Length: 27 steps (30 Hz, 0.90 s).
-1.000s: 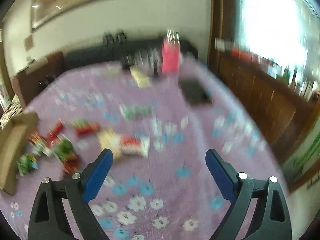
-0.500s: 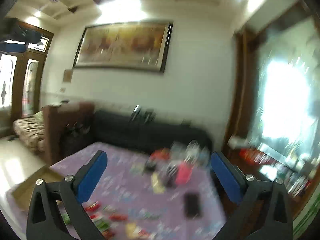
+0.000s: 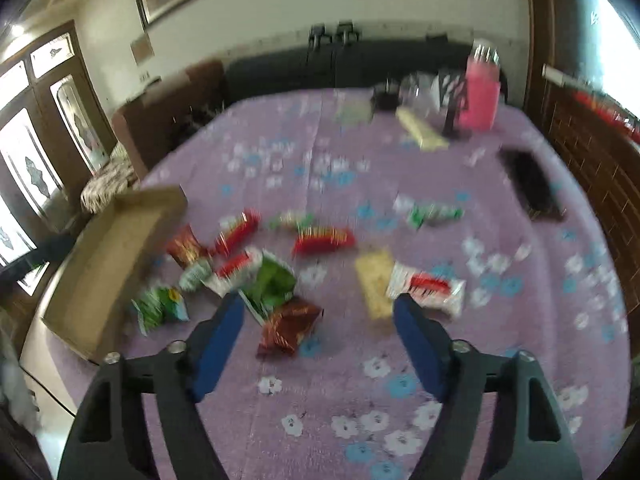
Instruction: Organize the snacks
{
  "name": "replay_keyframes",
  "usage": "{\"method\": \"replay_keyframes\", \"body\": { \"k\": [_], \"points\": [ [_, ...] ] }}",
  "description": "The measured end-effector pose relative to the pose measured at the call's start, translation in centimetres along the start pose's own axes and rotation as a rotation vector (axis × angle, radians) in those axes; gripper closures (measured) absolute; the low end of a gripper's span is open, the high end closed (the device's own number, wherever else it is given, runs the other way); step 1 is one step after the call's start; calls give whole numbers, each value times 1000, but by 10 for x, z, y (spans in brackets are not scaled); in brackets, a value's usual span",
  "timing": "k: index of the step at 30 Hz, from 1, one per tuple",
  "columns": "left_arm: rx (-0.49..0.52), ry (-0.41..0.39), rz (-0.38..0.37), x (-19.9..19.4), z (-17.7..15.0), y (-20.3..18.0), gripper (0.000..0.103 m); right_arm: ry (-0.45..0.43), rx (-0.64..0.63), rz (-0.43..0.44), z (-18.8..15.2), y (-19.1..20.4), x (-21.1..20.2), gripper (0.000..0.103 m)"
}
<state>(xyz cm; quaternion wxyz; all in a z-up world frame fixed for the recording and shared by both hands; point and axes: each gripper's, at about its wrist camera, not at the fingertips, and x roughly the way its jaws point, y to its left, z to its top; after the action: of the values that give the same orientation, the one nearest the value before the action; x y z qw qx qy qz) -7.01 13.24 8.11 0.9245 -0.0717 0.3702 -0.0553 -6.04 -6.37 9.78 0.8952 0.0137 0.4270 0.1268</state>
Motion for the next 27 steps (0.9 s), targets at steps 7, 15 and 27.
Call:
{"method": "replay_keyframes", "body": {
  "k": [7,15,27],
  "points": [
    [50,8,149,35,-30,-4,41,-5,-3,-12,-9,7,34,28],
    [87,47,263,37,-26,-2,41,-77,41,-21,-10,-2,43,28],
    [110,79,286,41,-27,-7,37,-39,23,-13,-11,3,56,28]
  ]
}}
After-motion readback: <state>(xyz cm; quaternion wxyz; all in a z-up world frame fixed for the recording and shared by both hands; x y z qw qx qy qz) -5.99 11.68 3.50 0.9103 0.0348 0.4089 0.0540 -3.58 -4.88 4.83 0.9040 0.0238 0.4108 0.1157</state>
